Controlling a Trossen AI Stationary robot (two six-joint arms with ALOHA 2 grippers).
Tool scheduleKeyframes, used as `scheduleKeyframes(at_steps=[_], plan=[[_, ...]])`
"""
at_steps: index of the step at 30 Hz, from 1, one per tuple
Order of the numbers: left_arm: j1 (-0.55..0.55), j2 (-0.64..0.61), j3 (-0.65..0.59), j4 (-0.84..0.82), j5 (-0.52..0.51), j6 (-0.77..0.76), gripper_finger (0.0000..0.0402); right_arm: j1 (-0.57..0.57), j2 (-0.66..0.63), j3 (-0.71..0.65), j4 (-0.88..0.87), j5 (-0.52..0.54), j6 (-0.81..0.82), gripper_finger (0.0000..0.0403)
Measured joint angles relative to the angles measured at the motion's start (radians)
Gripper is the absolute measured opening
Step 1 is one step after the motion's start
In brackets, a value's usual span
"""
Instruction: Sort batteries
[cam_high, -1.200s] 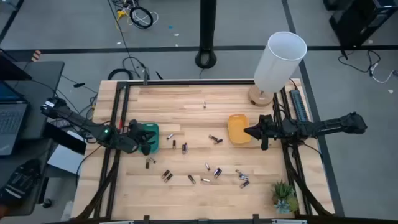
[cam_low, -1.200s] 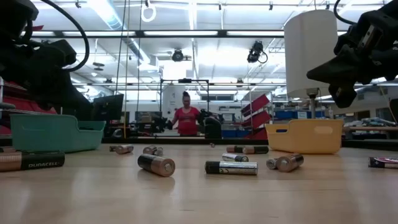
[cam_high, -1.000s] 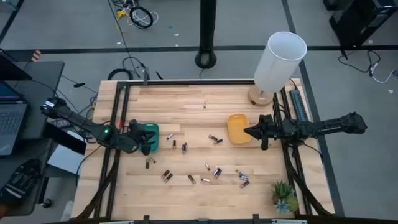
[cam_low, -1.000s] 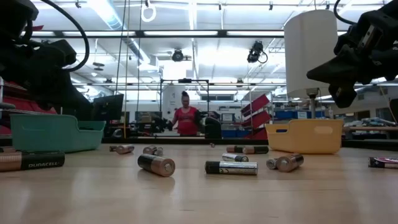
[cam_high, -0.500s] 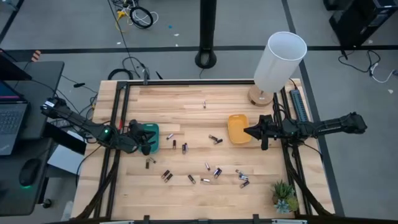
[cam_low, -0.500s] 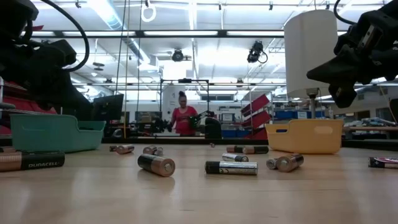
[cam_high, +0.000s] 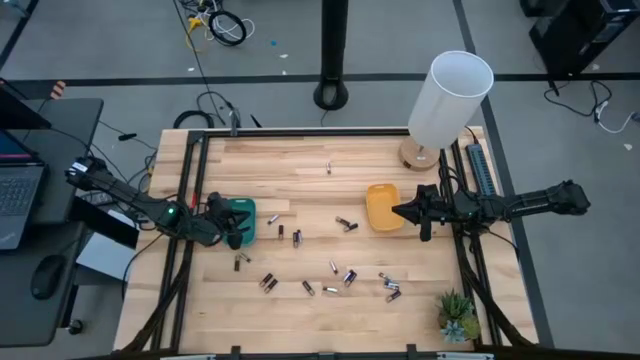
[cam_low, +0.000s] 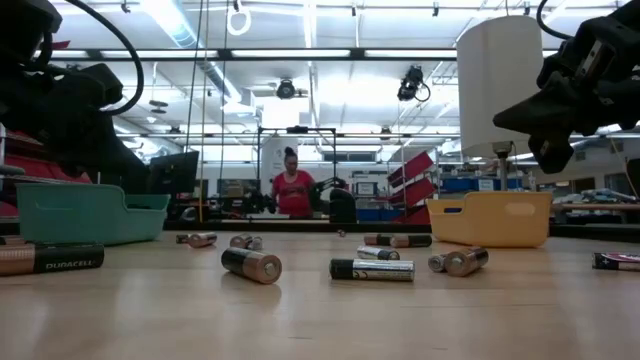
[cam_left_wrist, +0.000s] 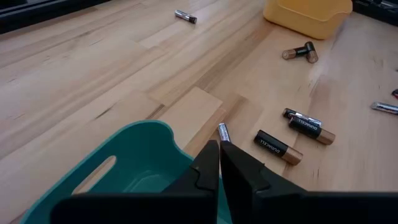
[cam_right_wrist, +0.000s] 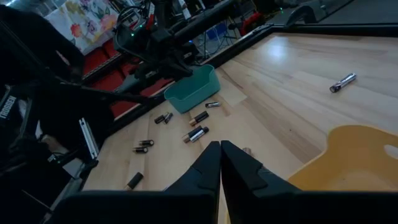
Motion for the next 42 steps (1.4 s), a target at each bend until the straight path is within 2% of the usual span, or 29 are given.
scheduleKeyframes(at_steps=[27, 35, 37, 42], plan=[[0.0, 0.0, 0.0, 0.009, -0.01, -0.005, 0.0027, 0.0, 0.0, 0.0, 0.0, 0.0, 0.0, 0.0021], [0.002, 0.025, 0.0, 0.318, -0.378, -0.047, 0.0027, 0.0, 0.0, 0.0, 0.0, 0.0, 0.0, 0.0021], [0.002, 0.024, 0.0, 0.371, -0.411, -0.047, 0.0027, 0.0, 0.0, 0.0, 0.0, 0.0, 0.0, 0.0021], [0.002, 0.024, 0.0, 0.5, -0.401, -0.081, 0.0027, 0.0, 0.0, 0.0, 0.0, 0.0, 0.0, 0.0021]])
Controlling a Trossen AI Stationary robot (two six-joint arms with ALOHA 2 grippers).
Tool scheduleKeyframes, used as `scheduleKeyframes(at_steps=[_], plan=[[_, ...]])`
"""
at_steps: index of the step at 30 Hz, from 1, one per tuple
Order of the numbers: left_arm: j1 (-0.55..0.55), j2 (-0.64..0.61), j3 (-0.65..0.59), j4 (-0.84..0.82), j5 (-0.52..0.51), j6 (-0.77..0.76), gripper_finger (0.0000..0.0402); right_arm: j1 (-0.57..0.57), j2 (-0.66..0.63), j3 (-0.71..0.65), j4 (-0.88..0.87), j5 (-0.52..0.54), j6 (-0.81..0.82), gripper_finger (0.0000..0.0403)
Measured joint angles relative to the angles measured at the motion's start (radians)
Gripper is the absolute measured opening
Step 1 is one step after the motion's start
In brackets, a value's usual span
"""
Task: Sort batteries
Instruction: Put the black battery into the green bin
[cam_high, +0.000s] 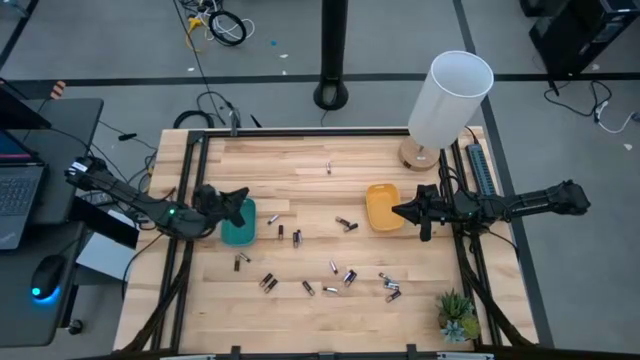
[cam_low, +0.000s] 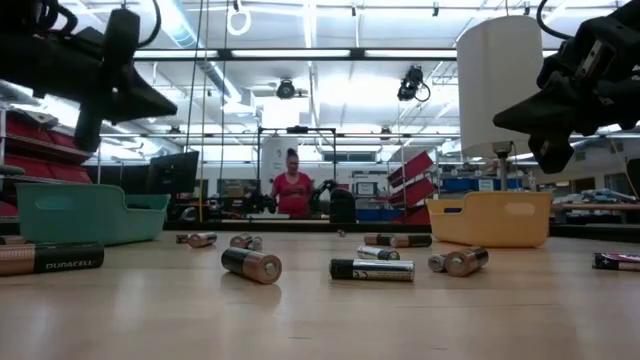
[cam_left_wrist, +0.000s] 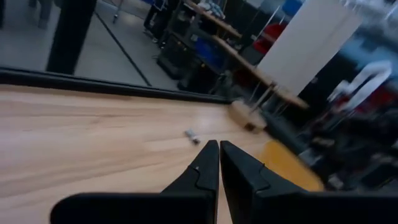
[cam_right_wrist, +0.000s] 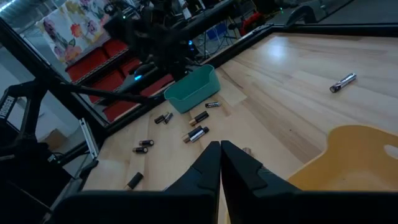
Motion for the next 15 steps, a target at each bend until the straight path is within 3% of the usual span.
scheduleKeyframes(at_steps=[10, 15], plan=[[0.0, 0.0, 0.0, 0.288, 0.003, -0.002, 0.0027, 0.0, 0.0, 0.0, 0.006, 0.0, 0.0, 0.0021], [0.0, 0.001, 0.0, 0.306, 0.038, -0.03, 0.0027, -0.001, 0.0, 0.0, 0.163, 0.042, 0.035, 0.0021]])
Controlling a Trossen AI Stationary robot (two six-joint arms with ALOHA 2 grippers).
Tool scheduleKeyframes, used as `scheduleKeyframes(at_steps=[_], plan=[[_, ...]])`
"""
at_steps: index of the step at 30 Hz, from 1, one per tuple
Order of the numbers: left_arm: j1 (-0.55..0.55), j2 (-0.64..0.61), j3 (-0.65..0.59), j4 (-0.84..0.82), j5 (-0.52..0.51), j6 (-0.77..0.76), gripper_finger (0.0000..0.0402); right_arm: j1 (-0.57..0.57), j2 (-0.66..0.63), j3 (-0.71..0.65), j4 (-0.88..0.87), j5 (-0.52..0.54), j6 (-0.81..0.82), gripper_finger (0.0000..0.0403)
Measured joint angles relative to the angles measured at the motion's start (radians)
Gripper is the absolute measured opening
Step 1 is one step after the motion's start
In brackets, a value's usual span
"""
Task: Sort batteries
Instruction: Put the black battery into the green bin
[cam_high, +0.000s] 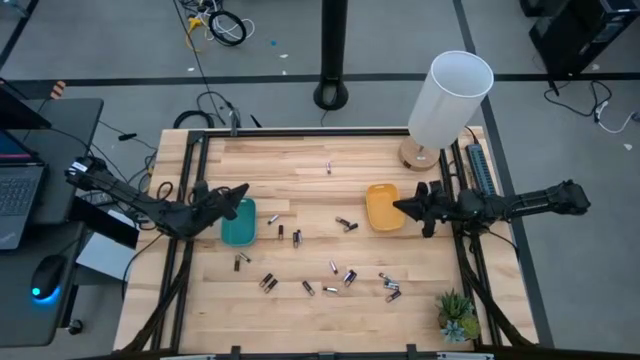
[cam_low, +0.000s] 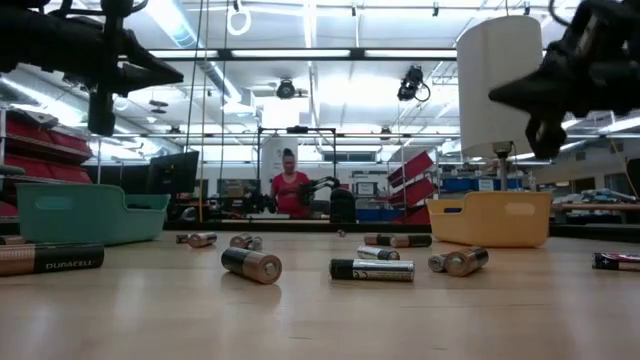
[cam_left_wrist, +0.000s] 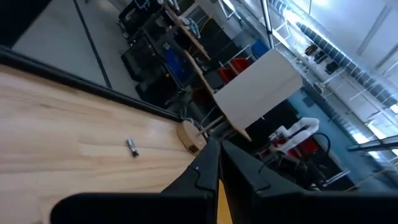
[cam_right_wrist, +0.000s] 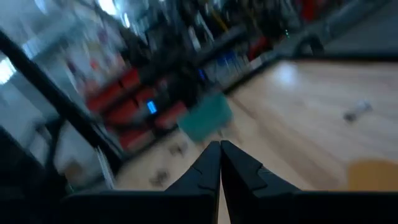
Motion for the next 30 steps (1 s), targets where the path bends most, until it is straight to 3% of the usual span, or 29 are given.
scheduleKeyframes(at_steps=[7, 12, 18, 24, 30], plan=[[0.0, 0.003, 0.0, -0.003, 0.006, -0.071, 0.0027, -0.018, 0.002, 0.005, 0.314, 0.036, -0.027, 0.0021], [0.0, 0.007, 0.0, -0.001, 0.005, -0.075, 0.0027, -0.016, 0.038, 0.097, 0.288, 0.016, -0.071, 0.0021], [0.0, 0.006, 0.0, 0.011, -0.019, -0.064, 0.0027, -0.004, 0.2, 0.366, 0.023, -0.042, -0.257, 0.001], [0.0, 0.006, 0.0, 0.143, 0.196, 0.115, 0.0019, 0.002, 0.449, 0.593, -0.098, -0.041, -0.351, 0.0007], [0.0, 0.006, 0.0, 0.227, 0.324, 0.219, 0.0025, -0.019, 0.646, 0.713, -0.099, 0.011, -0.204, 0.001]])
